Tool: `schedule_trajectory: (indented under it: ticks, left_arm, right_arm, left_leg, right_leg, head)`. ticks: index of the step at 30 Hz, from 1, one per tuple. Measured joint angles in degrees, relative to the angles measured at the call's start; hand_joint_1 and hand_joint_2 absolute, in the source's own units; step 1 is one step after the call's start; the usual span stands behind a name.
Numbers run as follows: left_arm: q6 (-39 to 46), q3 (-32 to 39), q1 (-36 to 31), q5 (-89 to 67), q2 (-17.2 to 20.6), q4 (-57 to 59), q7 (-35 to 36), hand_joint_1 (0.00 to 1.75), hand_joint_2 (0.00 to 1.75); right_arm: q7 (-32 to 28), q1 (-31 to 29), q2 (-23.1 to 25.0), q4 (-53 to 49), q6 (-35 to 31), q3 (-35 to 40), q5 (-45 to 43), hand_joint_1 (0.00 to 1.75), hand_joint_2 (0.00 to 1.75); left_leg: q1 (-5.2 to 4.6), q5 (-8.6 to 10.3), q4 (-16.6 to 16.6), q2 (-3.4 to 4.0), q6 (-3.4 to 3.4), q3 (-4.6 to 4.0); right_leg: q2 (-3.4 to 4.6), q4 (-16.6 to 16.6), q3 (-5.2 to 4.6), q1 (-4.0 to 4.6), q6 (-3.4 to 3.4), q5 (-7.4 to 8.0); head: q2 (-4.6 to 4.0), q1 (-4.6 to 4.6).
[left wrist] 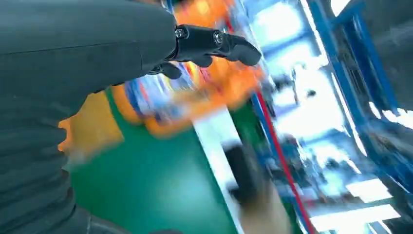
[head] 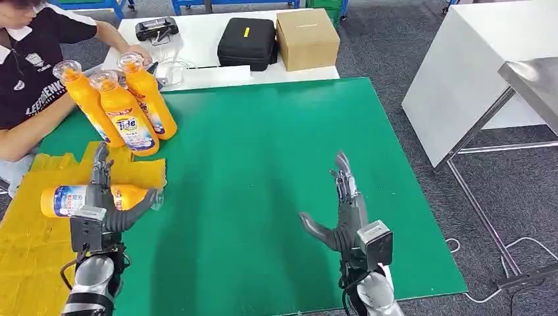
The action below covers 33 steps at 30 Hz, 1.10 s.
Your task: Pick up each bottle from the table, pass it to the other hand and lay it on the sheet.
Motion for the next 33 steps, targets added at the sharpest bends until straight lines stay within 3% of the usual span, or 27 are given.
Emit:
schedule_trajectory:
  ticks: [4, 11, 33]
  left_arm:
    - [-5.4, -4.7, 4.7, 4.8, -0.3, -6.4, 3.1, 0.0, 1.75]
    - [-7.8, -6.7, 9.1, 8.9, -0.5, -9.7, 5.1, 0.0, 1.75]
    - [-6.9, -7.2, 11.8, 7.9, -1.2, -10.7, 5.3, 0.0, 1.75]
  right_arm:
    - [-0.4, 2.4, 0.1, -2.6, -1.9, -0.3, 2.3, 0.0, 1.75]
    - [0.0, 5.7, 0.1, -5.0, -2.0, -1.7, 1.4, 0.0, 1.75]
    - [1.2, 9.2, -0.6, -5.4, -1.7, -2.6, 1.9, 0.0, 1.75]
  left_leg:
    - [0.0, -0.04, 0.0, 0.0, -0.03, -0.01]
    - [0.0, -0.07, 0.0, 0.01, -0.01, -0.01]
    - [0.0, -0.07, 0.0, 0.0, -0.01, 0.01]
  right_leg:
    - [0.01, 0.0, -0.02, 0.0, 0.01, -0.01]
    - [0.01, 0.0, -0.03, 0.0, 0.0, -0.01]
    - [0.01, 0.0, 0.0, 0.0, 0.0, -0.01]
  head:
    - [0.0, 0.0]
    - [0.0, 0.0]
    - [0.0, 0.0]
